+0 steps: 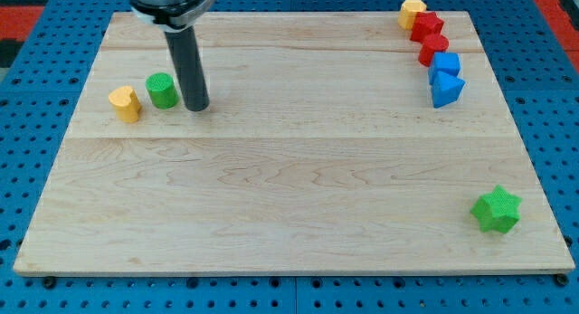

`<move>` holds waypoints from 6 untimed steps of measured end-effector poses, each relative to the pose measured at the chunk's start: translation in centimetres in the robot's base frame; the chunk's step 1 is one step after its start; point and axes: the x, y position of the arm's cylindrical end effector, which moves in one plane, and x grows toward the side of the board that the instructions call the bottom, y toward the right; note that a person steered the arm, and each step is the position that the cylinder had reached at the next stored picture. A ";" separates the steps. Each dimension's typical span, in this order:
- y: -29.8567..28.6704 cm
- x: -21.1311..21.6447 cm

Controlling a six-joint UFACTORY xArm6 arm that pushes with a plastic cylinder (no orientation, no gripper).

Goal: Move green circle slightly up and left

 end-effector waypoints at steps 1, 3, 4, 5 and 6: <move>-1.1 -0.7; -1.6 -3.5; -2.1 -3.2; -2.9 -3.2; 3.2 -1.8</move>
